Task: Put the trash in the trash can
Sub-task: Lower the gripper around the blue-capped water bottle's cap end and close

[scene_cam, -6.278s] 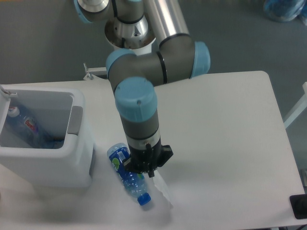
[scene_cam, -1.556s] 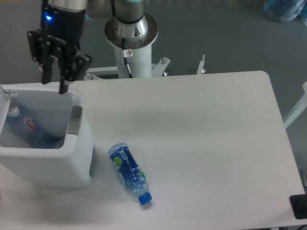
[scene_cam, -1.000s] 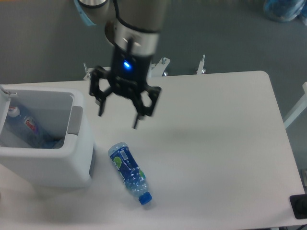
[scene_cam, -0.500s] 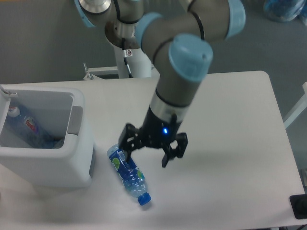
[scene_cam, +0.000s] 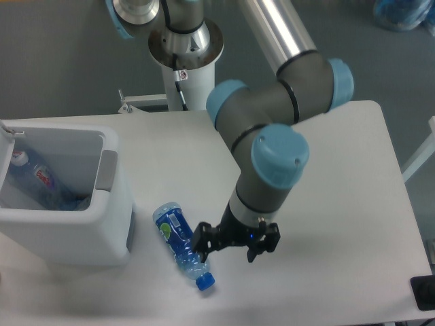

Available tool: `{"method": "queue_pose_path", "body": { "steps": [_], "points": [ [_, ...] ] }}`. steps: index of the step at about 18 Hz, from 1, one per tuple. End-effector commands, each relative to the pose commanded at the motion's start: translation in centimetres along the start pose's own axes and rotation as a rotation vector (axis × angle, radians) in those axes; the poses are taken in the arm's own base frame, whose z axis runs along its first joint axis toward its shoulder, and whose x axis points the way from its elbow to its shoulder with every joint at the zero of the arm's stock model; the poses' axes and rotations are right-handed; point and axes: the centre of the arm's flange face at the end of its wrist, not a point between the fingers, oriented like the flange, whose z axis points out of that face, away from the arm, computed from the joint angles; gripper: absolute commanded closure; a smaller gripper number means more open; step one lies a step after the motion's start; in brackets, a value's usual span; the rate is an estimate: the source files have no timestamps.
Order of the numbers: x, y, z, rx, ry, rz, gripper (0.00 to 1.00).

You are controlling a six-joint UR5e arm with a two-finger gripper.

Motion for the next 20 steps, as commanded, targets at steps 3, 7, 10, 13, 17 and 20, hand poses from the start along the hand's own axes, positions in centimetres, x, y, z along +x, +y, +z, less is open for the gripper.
{"method": "queue_pose_path", "body": {
  "steps": [3, 7, 10, 13, 17, 20],
  "points": [
    [0.0, -1.3, 1.9, -0.057, 0.006, 0.0, 0.01],
    [-0.5, -2.4, 3.1, -0.145, 0.033, -0.02, 0.01],
    [-0.9, -3.2, 4.1, -0.233, 0.061, -0.043, 0.01],
    [-1.0, -3.2, 4.8, -0.268, 0.067, -0.067, 0.01],
    [-0.5, -3.0, 5.6, -0.283, 0.069, -0.076, 0.01],
    [1.4, -2.5, 8.8, -0.334, 0.064, -0.135, 0.0]
  ]
}}
